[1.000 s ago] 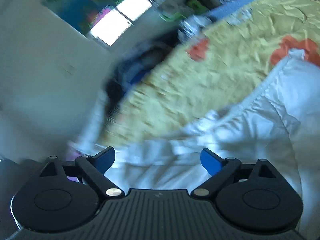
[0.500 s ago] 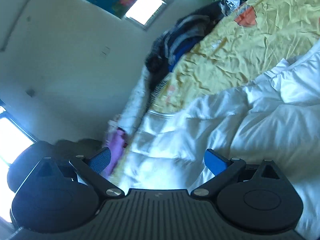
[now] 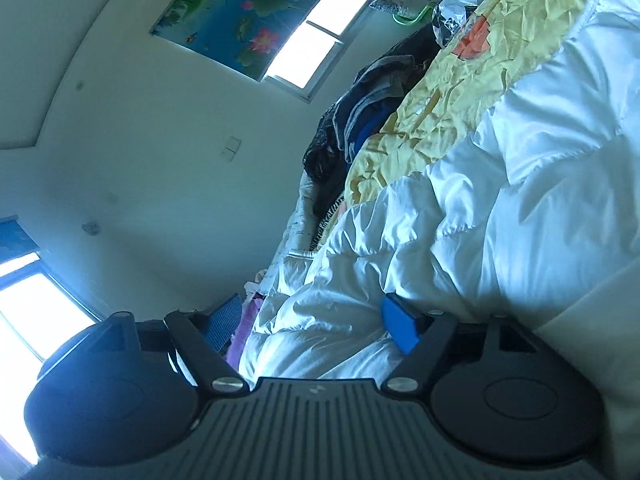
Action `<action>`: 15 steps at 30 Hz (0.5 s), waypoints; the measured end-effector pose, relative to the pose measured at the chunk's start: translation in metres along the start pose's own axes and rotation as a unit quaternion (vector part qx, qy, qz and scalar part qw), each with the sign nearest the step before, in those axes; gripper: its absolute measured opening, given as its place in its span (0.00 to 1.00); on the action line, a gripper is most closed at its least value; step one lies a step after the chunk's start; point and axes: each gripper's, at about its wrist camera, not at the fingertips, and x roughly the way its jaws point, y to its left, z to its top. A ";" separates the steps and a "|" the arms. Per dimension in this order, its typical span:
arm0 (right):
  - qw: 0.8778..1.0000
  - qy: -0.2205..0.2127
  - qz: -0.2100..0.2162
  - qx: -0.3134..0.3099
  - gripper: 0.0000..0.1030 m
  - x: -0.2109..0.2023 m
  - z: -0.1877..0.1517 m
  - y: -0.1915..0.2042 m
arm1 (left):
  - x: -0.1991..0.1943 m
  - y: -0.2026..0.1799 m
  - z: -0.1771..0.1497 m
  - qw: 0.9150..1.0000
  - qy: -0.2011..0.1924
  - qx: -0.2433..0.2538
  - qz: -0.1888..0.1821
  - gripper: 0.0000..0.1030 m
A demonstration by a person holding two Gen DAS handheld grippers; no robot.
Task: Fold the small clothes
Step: 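Grasp the rolled jacket end with the left gripper and lift it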
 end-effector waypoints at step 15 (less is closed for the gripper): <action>0.978 -0.050 0.144 0.142 0.86 -0.024 0.005 -0.048 | -0.076 -0.132 -0.016 0.965 -0.129 0.227 -0.037 0.13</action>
